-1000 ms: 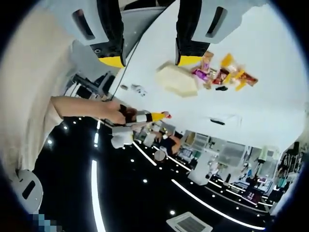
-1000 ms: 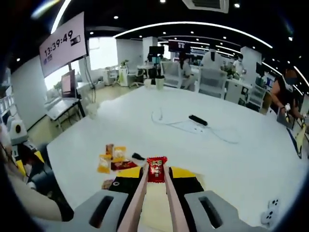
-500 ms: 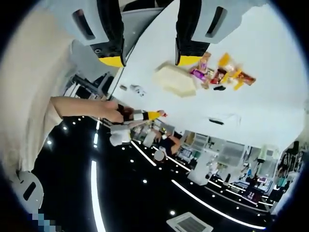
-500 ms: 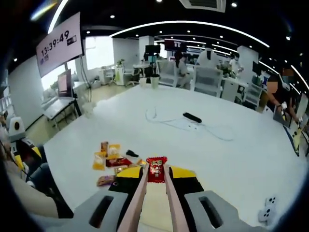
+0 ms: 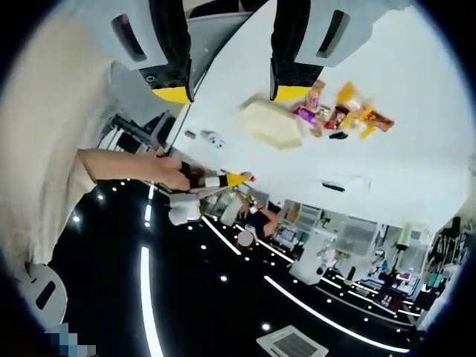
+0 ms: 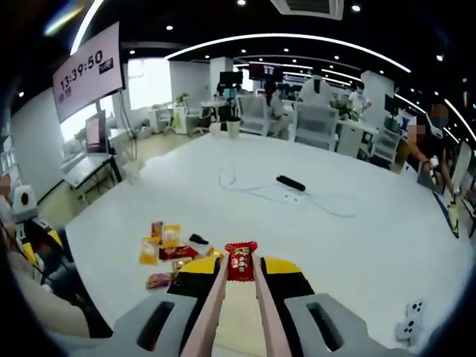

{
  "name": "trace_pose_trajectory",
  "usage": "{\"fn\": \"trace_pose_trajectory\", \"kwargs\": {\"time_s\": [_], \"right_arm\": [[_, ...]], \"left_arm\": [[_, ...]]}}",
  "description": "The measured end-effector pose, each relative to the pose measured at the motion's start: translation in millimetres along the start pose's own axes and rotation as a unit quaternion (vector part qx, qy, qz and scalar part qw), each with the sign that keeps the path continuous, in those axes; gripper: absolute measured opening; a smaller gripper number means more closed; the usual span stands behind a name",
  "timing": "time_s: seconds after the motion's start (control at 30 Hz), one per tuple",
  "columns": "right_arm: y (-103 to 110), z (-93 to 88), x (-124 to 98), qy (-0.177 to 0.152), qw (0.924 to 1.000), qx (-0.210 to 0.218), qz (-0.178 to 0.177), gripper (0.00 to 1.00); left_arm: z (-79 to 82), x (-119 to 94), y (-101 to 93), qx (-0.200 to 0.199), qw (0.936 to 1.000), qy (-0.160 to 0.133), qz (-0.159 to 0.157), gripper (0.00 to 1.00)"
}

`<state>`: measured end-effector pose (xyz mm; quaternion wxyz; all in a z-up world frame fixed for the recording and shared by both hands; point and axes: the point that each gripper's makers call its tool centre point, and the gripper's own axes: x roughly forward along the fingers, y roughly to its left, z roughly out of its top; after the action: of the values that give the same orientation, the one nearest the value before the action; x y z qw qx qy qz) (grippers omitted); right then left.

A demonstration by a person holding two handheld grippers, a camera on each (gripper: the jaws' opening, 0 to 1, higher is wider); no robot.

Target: Place the target food into the container with the food tongs after gripping and lifting it, then release it inside without dropping or visibly crushing the food.

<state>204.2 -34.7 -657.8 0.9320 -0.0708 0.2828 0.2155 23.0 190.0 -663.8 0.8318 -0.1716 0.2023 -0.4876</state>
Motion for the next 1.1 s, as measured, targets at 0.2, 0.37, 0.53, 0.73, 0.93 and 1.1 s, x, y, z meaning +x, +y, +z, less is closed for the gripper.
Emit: {"fn": "trace_pose_trajectory", "kwargs": {"time_s": [0.2,0.37,0.53,0.73,0.93,1.1], "right_arm": [[-1.8,1.0,-0.1,-0.001,1.0000,0.001,-0.002,0.20],[-1.9,1.0,0.4,0.000,1.0000,0.000,-0.003,0.20],[-1.6,1.8,1.0,0.001,1.0000,-0.002,-0.003,0.21],[-1.9,5.1,1.8,-0.001,1.0000,-0.004,-0.004,0.21],[-1.2,6.6,3.2,-0.001,1.0000,0.000,-0.003,0.23],[4.7,6.4,6.9,-0.002,0.9999,0.015,0.007,0.25]], "left_arm": [[-1.6,-1.7,0.2,-0.002,1.0000,-0.002,0.001,0.40],[-2.8,-2.2,0.6,-0.003,1.0000,-0.003,0.001,0.40],[-1.9,-3.1,1.6,-0.004,1.0000,-0.006,0.002,0.40],[-1.9,-2.8,2.6,-0.005,1.0000,-0.006,0.002,0.40],[-1.8,-2.3,3.9,-0.007,1.0000,-0.007,0.001,0.40],[-2.0,-2.7,5.9,-0.009,0.9999,-0.007,0.001,0.40]]}}
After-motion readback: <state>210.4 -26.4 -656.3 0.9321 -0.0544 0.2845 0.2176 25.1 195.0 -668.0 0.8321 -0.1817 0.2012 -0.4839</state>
